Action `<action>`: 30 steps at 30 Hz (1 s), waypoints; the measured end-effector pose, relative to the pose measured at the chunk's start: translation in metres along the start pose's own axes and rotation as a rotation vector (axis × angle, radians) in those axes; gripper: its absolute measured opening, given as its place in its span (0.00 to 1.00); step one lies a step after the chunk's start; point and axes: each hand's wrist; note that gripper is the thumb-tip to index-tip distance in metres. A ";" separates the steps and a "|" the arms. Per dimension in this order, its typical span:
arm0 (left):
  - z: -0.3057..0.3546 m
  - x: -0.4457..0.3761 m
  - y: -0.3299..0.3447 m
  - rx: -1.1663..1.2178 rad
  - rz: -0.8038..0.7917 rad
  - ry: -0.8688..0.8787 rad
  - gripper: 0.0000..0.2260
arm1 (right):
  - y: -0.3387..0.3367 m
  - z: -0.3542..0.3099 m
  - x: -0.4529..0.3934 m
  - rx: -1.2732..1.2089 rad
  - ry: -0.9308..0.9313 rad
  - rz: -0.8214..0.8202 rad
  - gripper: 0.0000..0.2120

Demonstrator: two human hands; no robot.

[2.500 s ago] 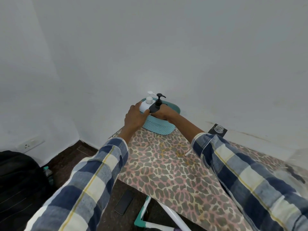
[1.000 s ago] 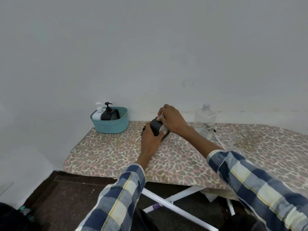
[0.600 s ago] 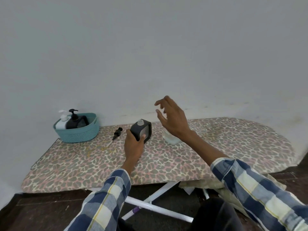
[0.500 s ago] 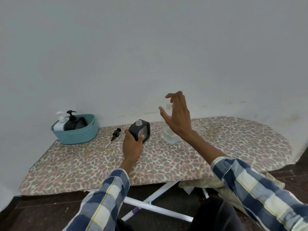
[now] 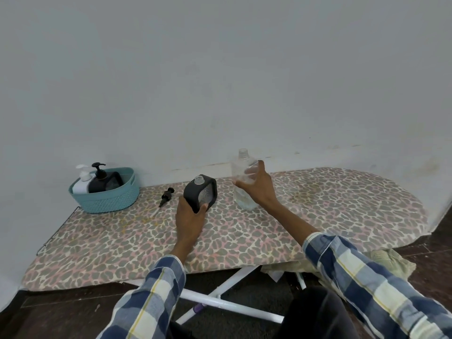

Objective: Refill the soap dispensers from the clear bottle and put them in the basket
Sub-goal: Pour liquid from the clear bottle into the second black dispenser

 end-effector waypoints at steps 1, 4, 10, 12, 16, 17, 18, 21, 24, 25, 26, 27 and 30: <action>0.000 -0.001 0.001 0.008 -0.002 -0.002 0.26 | -0.001 0.001 0.000 -0.004 0.000 -0.006 0.38; 0.000 0.001 0.003 0.035 0.000 0.015 0.25 | 0.001 0.008 0.000 0.022 -0.022 -0.006 0.39; 0.001 0.005 -0.002 0.117 0.066 0.058 0.26 | 0.005 0.003 0.002 0.048 -0.148 -0.055 0.37; -0.002 0.005 -0.002 0.094 0.078 0.094 0.26 | 0.005 -0.003 0.002 0.081 -0.211 -0.067 0.36; 0.000 0.007 -0.004 0.102 0.078 0.128 0.29 | 0.001 -0.017 -0.002 0.217 -0.361 -0.098 0.35; 0.000 0.008 -0.005 0.112 0.079 0.139 0.29 | 0.000 -0.018 -0.004 0.267 -0.390 -0.112 0.36; 0.001 0.008 -0.006 0.120 0.079 0.148 0.28 | -0.002 -0.019 -0.007 0.316 -0.408 -0.125 0.36; 0.001 0.007 -0.005 0.133 0.069 0.162 0.27 | -0.007 -0.021 -0.013 0.433 -0.423 -0.152 0.38; 0.002 0.006 -0.006 0.123 0.079 0.147 0.27 | -0.013 -0.021 -0.018 0.517 -0.430 -0.178 0.38; 0.002 0.006 -0.006 0.127 0.084 0.141 0.26 | -0.014 -0.021 -0.019 0.547 -0.435 -0.189 0.38; 0.003 0.005 -0.007 0.130 0.086 0.140 0.26 | -0.015 -0.021 -0.019 0.577 -0.442 -0.201 0.39; 0.003 0.005 -0.007 0.134 0.087 0.145 0.25 | -0.016 -0.020 -0.020 0.606 -0.449 -0.211 0.39; 0.003 0.006 -0.007 0.137 0.074 0.167 0.24 | -0.016 -0.018 -0.020 0.667 -0.456 -0.232 0.39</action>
Point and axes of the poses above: each hand's wrist, its own x-axis away from the middle knuckle, its own y-axis out of the palm, z = x × y, and after that the axes turned 1 degree about -x, right-handed
